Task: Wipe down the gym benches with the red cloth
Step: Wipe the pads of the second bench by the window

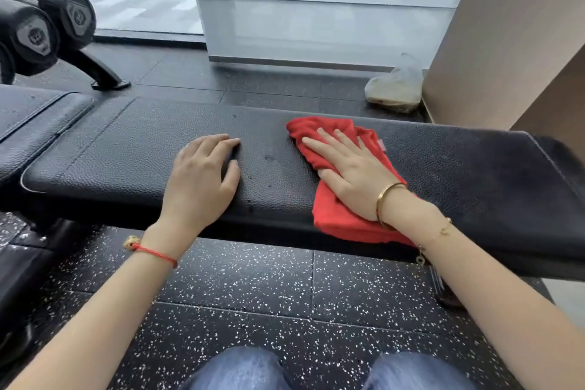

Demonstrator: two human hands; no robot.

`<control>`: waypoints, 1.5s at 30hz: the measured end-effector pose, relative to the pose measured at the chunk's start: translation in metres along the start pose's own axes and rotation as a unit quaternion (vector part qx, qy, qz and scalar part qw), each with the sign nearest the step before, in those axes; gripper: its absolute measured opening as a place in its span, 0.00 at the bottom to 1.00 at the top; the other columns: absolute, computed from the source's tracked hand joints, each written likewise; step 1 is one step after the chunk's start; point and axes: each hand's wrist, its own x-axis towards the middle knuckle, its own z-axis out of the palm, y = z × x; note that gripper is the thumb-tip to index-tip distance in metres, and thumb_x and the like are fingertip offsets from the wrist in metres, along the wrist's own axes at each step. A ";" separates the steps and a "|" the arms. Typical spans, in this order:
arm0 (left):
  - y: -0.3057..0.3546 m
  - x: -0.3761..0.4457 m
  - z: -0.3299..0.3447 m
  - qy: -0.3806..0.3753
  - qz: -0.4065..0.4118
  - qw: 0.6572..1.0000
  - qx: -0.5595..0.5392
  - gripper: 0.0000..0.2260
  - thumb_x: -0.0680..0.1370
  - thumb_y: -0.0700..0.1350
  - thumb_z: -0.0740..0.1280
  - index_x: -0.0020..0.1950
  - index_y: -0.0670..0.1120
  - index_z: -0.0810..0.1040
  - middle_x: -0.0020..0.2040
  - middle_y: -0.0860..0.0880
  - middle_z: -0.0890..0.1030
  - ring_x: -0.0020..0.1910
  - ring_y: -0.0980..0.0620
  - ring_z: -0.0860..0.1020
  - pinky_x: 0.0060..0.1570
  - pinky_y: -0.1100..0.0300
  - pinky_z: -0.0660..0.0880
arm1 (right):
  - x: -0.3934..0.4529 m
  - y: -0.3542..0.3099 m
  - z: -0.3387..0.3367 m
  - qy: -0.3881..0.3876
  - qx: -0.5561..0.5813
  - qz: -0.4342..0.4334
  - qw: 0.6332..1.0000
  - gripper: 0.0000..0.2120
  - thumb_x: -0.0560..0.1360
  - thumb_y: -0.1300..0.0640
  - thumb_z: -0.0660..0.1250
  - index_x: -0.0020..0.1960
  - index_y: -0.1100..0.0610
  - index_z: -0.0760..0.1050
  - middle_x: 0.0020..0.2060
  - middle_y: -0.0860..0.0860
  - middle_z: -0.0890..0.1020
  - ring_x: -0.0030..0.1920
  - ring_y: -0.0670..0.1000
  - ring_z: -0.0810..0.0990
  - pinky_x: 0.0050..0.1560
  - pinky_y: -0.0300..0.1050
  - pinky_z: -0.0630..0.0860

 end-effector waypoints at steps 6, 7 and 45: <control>0.003 -0.001 -0.001 -0.005 -0.003 1.000 0.010 0.21 0.77 0.50 0.56 0.68 0.46 0.75 0.68 0.48 0.75 0.70 0.45 0.70 0.71 0.45 0.64 | 0.052 -0.001 -0.001 -0.015 -0.031 0.080 0.996 0.26 0.81 0.51 0.52 0.78 0.46 0.51 0.78 0.50 0.49 0.78 0.54 0.45 0.75 0.55 0.39; 0.003 -0.001 -0.001 -0.006 -0.004 1.000 0.009 0.21 0.77 0.50 0.56 0.68 0.46 0.75 0.68 0.48 0.75 0.70 0.45 0.70 0.71 0.45 0.64 | 0.053 -0.010 0.003 -0.015 -0.034 0.061 0.997 0.26 0.81 0.51 0.52 0.78 0.46 0.51 0.78 0.50 0.49 0.78 0.54 0.46 0.75 0.55 0.39; 0.107 -0.001 0.026 -0.027 0.078 0.996 -0.017 0.16 0.78 0.50 0.61 0.64 0.48 0.77 0.64 0.51 0.77 0.66 0.48 0.72 0.71 0.45 0.62 | 0.004 0.062 -0.022 -0.009 -0.024 0.128 0.991 0.26 0.81 0.51 0.53 0.77 0.45 0.52 0.78 0.49 0.49 0.78 0.54 0.44 0.75 0.54 0.38</control>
